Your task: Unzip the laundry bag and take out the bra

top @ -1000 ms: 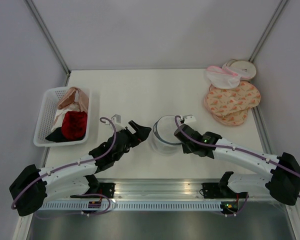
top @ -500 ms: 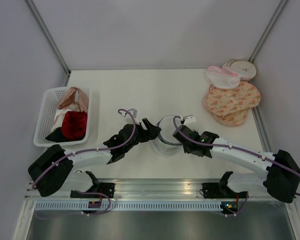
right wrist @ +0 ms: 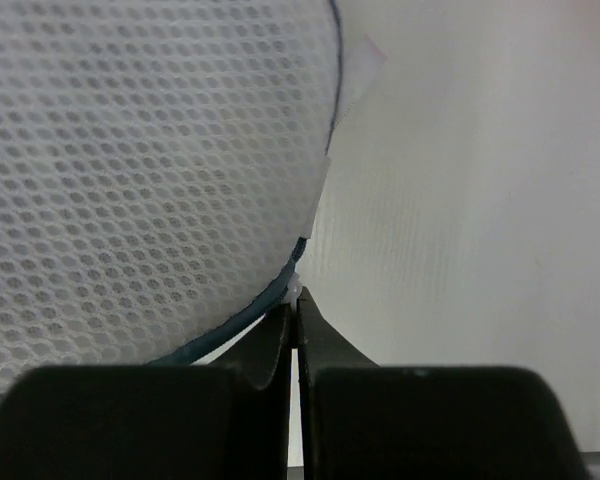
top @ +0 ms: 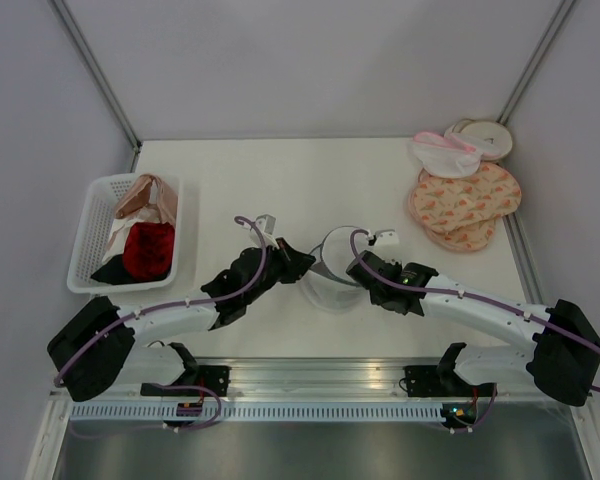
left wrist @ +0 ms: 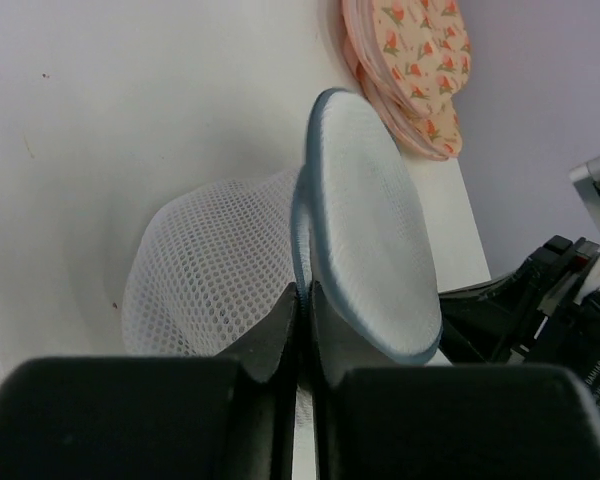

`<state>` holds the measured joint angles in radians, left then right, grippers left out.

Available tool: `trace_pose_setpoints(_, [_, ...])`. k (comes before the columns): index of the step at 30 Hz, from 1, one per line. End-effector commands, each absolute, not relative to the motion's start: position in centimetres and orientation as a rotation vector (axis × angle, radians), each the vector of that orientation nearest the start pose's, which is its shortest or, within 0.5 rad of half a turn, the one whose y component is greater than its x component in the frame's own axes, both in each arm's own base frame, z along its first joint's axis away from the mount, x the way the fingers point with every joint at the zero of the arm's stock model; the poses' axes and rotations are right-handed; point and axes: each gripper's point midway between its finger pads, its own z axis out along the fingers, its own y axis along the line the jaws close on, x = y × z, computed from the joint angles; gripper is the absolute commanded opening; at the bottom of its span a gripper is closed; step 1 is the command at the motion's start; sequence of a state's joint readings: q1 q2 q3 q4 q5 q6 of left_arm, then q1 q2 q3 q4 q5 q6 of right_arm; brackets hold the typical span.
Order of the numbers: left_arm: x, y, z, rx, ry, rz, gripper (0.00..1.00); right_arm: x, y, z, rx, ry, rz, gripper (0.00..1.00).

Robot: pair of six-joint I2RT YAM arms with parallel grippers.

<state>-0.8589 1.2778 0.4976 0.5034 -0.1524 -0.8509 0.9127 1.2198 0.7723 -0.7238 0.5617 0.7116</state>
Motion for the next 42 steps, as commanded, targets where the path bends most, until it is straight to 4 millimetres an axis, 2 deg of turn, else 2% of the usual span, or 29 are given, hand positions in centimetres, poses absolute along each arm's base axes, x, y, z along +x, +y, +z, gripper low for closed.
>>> trace_pose_setpoints(1, [25.6, -29.1, 16.4, -0.146, 1.885, -1.056, 0.1, 20.2, 12.9, 8.1, -0.021, 2.443, -0.199, 0.0])
trace_pose_setpoints(5, [25.1, -28.7, 16.9, -0.157, 1.852, -1.099, 0.22, 20.0, 13.1, 7.3, -0.021, 2.465, -0.187, 0.0])
trace_pose_setpoints(7, [24.8, -29.2, 16.9, -0.134, 1.86, -1.115, 0.23, 20.0, 13.1, 7.2, -0.024, 2.468, -0.189, 0.0])
trace_pose_setpoints(10, [24.7, -29.8, 16.6, -0.111, 1.885, -1.125, 0.05, 20.1, 13.0, 7.4, -0.022, 2.46, -0.196, 0.0])
trace_pose_setpoints(13, [24.8, -30.1, 16.4, -0.105, 1.911, -1.114, 0.02, 20.4, 11.8, 8.0, 0.043, 2.431, -0.266, 0.0])
trace_pose_setpoints(16, [24.8, -30.0, 16.3, -0.1, 1.918, -1.106, 0.02, 20.5, 11.5, 8.3, 0.099, 2.413, -0.282, 0.0])
trace_pose_setpoints(17, [24.7, -30.0, 16.2, -0.099, 1.92, -1.106, 0.02, 20.5, 11.6, 8.3, 0.108, 2.415, -0.28, 0.04])
trace_pose_setpoints(18, [24.7, -29.9, 16.5, -0.104, 1.915, -1.109, 0.02, 20.5, 11.5, 8.3, 0.12, 2.415, -0.285, 0.17])
trace_pose_setpoints(19, [24.7, -29.7, 16.5, -0.111, 1.915, -1.1, 0.02, 20.6, 11.4, 8.2, 0.151, 2.41, -0.293, 0.43])
trace_pose_setpoints(21, [24.4, -29.0, 16.9, -0.12, 1.915, -1.085, 0.02, 20.8, 10.9, 8.7, 0.184, 2.383, -0.327, 0.55])
trace_pose_setpoints(22, [24.5, -28.7, 17.1, -0.124, 1.91, -1.074, 0.02, 20.9, 10.8, 9.2, 0.206, 2.367, -0.314, 0.65])
trace_pose_setpoints(25, [24.1, -27.6, 18.8, -0.123, 1.875, -1.063, 0.02, 21.3, 11.1, 11.2, 0.236, 2.318, -0.241, 0.82])
trace_pose_setpoints(27, [23.8, -27.0, 19.2, -0.117, 1.872, -1.043, 0.02, 22.0, 12.5, 13.0, 0.178, 2.298, -0.147, 0.87])
trace_pose_setpoints(28, [23.6, -26.7, 20.9, -0.114, 1.833, -1.063, 0.02, 22.0, 13.5, 13.9, 0.14, 2.303, -0.069, 0.91])
trace_pose_setpoints(32, [23.1, -25.9, 23.1, -0.078, 1.808, -1.044, 0.02, 22.8, 17.7, 17.2, -0.043, 2.288, 0.148, 0.97])
trace_pose_setpoints(34, [22.7, -26.2, 24.8, -0.039, 1.788, -1.067, 0.02, 23.1, 19.1, 18.2, -0.117, 2.271, 0.197, 0.98])
trace_pose_setpoints(36, [22.2, -26.3, 25.3, 0.006, 1.801, -1.067, 0.02, 23.2, 21.3, 20.1, -0.174, 2.235, 0.322, 0.98])
trace_pose_setpoints(37, [22.1, -26.6, 26.2, 0.034, 1.794, -1.075, 0.02, 23.2, 22.0, 20.7, -0.19, 2.22, 0.368, 0.98])
trace_pose_setpoints(38, [22.1, -26.9, 26.0, 0.072, 1.815, -1.059, 0.02, 23.1, 23.0, 21.3, -0.214, 2.209, 0.426, 0.98])
trace_pose_setpoints(39, [21.9, -27.5, 27.2, 0.106, 1.813, -1.083, 0.02, 23.4, 23.8, 21.8, -0.222, 2.194, 0.456, 0.98])
trace_pose_setpoints(41, [21.6, -28.2, 27.1, 0.154, 1.832, -1.095, 0.02, 23.7, 24.7, 22.4, -0.237, 2.185, 0.478, 0.98])
trace_pose_setpoints(42, [21.7, -28.6, 26.6, 0.16, 1.853, -1.101, 0.02, 23.8, 25.3, 21.7, -0.255, 2.209, 0.48, 0.98])
